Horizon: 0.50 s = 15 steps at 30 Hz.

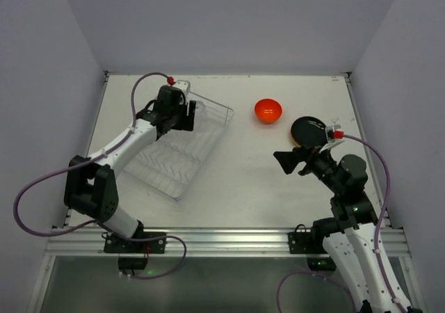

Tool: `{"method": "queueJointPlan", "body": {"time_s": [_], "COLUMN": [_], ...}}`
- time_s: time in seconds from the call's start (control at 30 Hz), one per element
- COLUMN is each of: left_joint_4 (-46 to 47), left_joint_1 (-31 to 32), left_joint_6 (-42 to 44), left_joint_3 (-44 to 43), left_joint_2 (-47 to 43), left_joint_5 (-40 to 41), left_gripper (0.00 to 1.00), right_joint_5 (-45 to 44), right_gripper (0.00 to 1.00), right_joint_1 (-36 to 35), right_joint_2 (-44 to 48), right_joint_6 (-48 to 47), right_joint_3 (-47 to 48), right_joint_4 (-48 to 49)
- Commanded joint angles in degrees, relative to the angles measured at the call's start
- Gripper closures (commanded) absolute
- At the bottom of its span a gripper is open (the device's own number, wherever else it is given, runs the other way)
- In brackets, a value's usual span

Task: Unload the mixed dishes from the dish rack

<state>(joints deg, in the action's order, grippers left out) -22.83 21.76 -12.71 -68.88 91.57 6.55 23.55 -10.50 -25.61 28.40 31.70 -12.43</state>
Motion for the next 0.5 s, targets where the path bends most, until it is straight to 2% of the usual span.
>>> {"method": "queueJointPlan", "body": {"time_s": [0.0,0.17,0.2,0.27,0.33,0.4,0.43,0.47], "left_joint_4": [0.94,0.42,0.50,2.17,8.02,13.48,19.26,23.05], "left_joint_1": [-0.31,-0.23,-0.23,-0.31,-0.23,-0.23,-0.14,-0.05], "left_joint_6": [1.55,-0.20,-1.08,-3.72,-8.35,-12.76,-15.13,-21.42], "left_joint_3": [-3.89,-3.89,-3.63,-1.44,3.80,8.13,12.41,14.89], "left_joint_2": [-8.05,-14.48,-16.84,-19.75,-25.11,-30.45,-31.96,-33.46], "left_joint_5": [-2.84,-6.28,-9.33,-13.55,-21.46,-29.78,-32.27,-34.39], "left_gripper": [1.00,1.00,1.00,1.00,1.00,1.00,1.00,1.00], "right_joint_5": [0.79,2.37,3.25,9.29,17.18,21.34,23.01,25.64], "right_gripper": [0.01,0.01,0.01,0.01,0.01,0.01,0.01,0.01], "right_joint_1": [-0.05,-0.04,-0.04,-0.04,-0.04,-0.13,-0.13,-0.31], "right_joint_2": [-1.20,-1.38,-1.46,-1.73,-2.08,-2.43,-3.21,-3.83], "right_joint_6": [-0.81,-0.72,-0.54,-0.19,2.52,8.29,10.51,12.97], "right_joint_3": [-0.06,-0.15,-0.32,-0.76,-2.08,-5.05,-6.20,-7.17], "right_joint_4": [2.23,3.02,3.63,6.51,9.68,18.11,21.01,28.00]}}
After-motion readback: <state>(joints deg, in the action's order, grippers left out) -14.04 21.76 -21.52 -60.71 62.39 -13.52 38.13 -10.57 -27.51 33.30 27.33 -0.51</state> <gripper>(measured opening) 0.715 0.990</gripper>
